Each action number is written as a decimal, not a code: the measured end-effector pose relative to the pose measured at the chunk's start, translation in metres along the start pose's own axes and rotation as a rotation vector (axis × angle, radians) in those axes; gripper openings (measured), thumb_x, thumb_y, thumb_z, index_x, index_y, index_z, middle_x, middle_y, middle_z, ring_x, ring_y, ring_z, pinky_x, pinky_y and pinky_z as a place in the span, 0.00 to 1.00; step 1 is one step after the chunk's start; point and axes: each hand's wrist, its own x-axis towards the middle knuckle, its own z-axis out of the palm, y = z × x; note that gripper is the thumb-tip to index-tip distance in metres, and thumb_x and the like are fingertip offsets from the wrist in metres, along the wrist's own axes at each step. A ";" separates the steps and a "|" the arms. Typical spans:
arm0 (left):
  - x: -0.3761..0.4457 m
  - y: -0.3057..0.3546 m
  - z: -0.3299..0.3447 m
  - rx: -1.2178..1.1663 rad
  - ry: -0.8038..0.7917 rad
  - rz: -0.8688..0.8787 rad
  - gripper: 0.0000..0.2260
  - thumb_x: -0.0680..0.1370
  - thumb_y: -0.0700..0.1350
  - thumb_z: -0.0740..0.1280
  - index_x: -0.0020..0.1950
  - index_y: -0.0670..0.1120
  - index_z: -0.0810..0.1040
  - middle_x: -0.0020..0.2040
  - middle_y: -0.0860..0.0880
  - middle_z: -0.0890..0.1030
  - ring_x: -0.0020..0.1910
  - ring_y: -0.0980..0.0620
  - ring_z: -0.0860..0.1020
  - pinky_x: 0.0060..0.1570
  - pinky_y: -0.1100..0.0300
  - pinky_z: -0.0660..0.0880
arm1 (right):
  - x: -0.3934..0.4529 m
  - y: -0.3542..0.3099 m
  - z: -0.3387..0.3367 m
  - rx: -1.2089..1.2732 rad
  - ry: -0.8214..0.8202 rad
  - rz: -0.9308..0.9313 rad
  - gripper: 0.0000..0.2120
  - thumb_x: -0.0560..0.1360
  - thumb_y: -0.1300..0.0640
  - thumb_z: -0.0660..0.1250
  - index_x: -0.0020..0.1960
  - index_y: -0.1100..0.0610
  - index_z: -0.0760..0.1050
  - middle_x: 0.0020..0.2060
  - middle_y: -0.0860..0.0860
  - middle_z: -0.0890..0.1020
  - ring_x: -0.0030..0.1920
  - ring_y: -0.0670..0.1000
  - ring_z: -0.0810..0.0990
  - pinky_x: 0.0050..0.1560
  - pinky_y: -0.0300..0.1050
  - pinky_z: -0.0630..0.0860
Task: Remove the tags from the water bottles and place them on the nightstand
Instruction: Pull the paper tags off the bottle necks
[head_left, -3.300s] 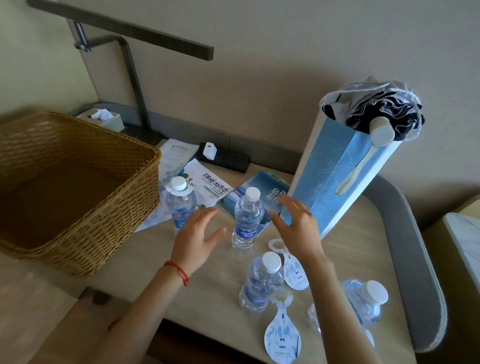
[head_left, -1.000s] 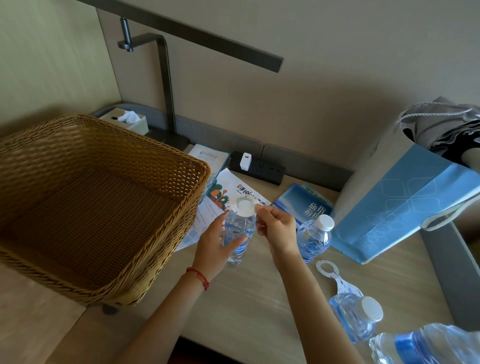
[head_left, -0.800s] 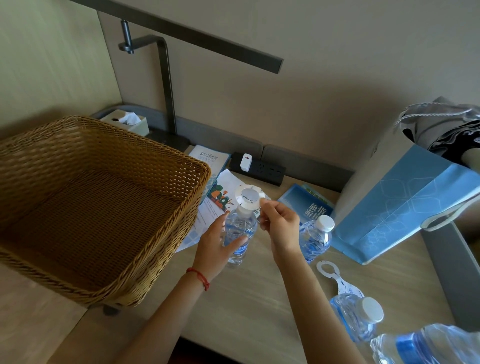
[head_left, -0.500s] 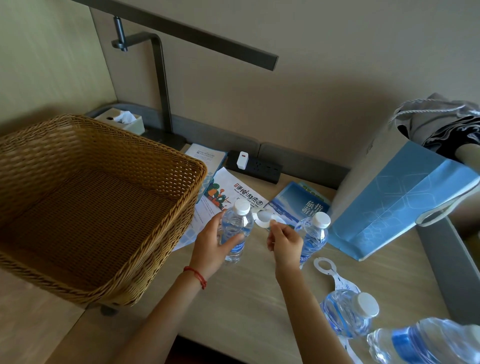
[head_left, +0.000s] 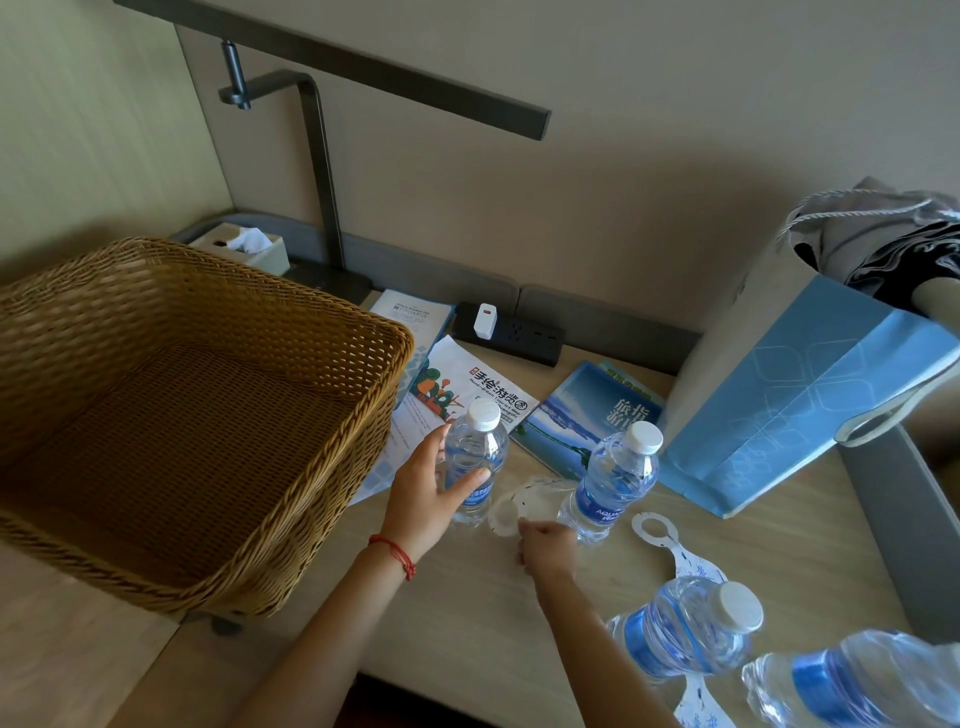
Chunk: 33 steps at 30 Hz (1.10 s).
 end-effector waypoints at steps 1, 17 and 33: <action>0.000 0.000 0.000 0.001 -0.001 0.001 0.29 0.70 0.48 0.72 0.68 0.47 0.66 0.64 0.46 0.74 0.62 0.50 0.72 0.58 0.56 0.73 | -0.001 0.002 0.001 -0.025 -0.016 0.012 0.17 0.74 0.59 0.65 0.28 0.61 0.76 0.20 0.53 0.73 0.23 0.50 0.71 0.32 0.42 0.71; -0.006 0.003 0.000 0.030 0.008 0.034 0.24 0.71 0.47 0.71 0.65 0.48 0.69 0.62 0.46 0.77 0.61 0.52 0.74 0.56 0.58 0.73 | -0.026 0.012 -0.011 -0.036 -0.085 -0.111 0.13 0.75 0.51 0.65 0.35 0.56 0.77 0.23 0.49 0.77 0.21 0.42 0.73 0.29 0.37 0.70; -0.087 0.004 0.016 0.220 0.121 0.089 0.17 0.70 0.43 0.72 0.58 0.43 0.76 0.54 0.49 0.79 0.54 0.53 0.76 0.53 0.59 0.72 | -0.094 0.040 -0.070 -0.227 -0.164 -0.619 0.15 0.73 0.47 0.67 0.58 0.50 0.75 0.52 0.39 0.77 0.52 0.39 0.75 0.56 0.37 0.72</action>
